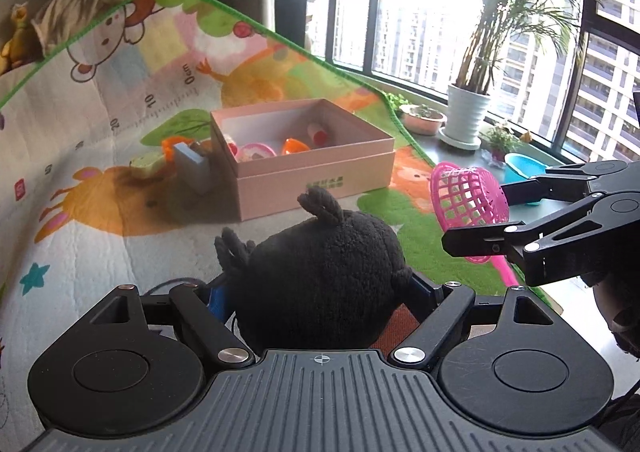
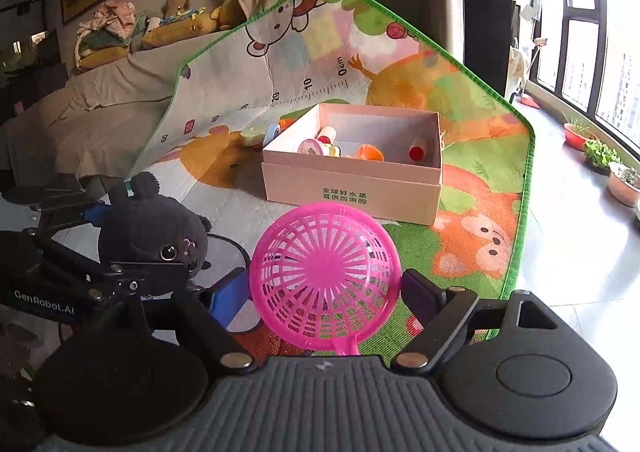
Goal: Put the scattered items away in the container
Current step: 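Carry the strainer into the box with the right gripper while the left drops the plush toy in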
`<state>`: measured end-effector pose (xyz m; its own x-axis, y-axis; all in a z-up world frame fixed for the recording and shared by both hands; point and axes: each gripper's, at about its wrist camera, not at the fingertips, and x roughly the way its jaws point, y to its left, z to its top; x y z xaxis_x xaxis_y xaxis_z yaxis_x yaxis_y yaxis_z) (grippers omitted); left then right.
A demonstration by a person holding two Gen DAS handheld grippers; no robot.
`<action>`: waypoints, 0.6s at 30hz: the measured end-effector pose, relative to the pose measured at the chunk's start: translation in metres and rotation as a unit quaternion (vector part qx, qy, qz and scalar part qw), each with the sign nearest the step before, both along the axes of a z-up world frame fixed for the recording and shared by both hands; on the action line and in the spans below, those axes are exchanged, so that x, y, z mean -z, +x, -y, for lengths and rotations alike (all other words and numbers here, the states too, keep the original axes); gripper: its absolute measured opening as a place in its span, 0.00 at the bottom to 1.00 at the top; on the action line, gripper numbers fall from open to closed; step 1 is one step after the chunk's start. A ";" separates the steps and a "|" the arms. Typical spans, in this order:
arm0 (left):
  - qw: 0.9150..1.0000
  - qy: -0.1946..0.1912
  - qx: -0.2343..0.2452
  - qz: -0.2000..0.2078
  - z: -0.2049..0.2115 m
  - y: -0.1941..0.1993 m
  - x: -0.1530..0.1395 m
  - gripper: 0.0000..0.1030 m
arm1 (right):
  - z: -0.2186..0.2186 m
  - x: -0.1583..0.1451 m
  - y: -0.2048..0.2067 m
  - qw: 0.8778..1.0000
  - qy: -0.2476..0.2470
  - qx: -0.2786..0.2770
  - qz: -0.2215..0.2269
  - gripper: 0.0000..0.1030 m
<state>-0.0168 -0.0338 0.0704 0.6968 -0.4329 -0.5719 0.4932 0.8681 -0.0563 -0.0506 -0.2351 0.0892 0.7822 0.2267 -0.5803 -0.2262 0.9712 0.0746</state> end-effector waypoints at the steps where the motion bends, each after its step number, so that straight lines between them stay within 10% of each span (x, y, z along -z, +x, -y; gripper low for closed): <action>1: 1.000 -0.003 0.003 0.002 0.001 0.003 -0.004 0.84 | 0.001 -0.004 0.002 1.000 0.006 0.000 0.004 0.81; 11: 0.998 -0.041 0.033 0.047 0.022 0.106 -0.060 0.84 | 0.039 -0.077 0.098 0.994 0.076 0.019 0.070 0.81; 18: 0.997 -0.064 0.010 0.040 0.036 0.212 -0.061 0.84 | 0.073 -0.073 0.226 0.984 0.170 0.042 -0.015 0.81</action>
<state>0.1950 -0.0699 0.1313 0.7283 -0.5123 -0.4552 0.5172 0.8466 -0.1255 0.1759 -0.3085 0.1622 0.7902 0.3472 -0.5050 -0.1394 0.9043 0.4036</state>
